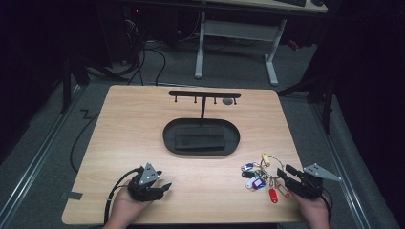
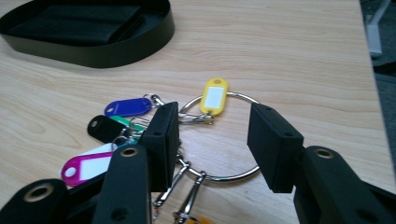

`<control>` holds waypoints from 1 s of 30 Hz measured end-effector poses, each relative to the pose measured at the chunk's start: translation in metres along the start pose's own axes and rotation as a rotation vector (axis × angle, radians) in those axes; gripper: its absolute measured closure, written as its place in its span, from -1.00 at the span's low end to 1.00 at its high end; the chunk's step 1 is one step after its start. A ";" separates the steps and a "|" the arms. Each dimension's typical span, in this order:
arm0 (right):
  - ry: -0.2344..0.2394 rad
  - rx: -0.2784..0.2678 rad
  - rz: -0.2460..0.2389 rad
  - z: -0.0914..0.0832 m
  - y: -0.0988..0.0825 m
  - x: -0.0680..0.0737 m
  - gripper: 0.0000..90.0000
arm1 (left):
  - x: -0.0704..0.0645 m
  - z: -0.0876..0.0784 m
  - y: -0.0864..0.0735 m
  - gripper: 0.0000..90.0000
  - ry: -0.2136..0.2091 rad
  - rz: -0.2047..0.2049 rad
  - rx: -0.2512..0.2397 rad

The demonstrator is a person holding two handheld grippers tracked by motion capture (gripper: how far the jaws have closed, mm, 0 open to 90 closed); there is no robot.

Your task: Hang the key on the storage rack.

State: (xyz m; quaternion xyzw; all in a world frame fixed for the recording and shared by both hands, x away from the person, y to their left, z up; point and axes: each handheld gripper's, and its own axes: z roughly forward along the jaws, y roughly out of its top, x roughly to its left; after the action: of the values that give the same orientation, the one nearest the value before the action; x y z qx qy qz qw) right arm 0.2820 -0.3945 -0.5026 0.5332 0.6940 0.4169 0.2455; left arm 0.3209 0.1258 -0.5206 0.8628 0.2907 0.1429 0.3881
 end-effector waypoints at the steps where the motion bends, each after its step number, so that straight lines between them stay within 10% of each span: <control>1: -0.005 0.000 0.004 0.000 0.000 -0.001 0.24 | 0.000 0.000 0.001 -0.08 -0.003 0.007 -0.010; 14: -0.090 0.086 -0.042 0.000 0.005 -0.006 0.17 | -0.007 -0.003 0.004 -0.11 -0.033 0.055 -0.034; 19: -0.080 0.288 -0.156 0.010 0.022 0.003 0.19 | -0.012 -0.005 0.003 -0.09 -0.056 0.087 -0.048; 30: -0.119 0.590 -0.142 0.041 0.055 -0.009 0.17 | -0.023 -0.002 0.005 -0.09 -0.073 0.192 -0.040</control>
State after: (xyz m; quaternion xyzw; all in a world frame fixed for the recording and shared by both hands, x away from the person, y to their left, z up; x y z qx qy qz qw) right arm 0.3466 -0.3853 -0.4795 0.5551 0.8050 0.1471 0.1490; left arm 0.3038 0.1104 -0.5158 0.8835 0.1894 0.1536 0.4000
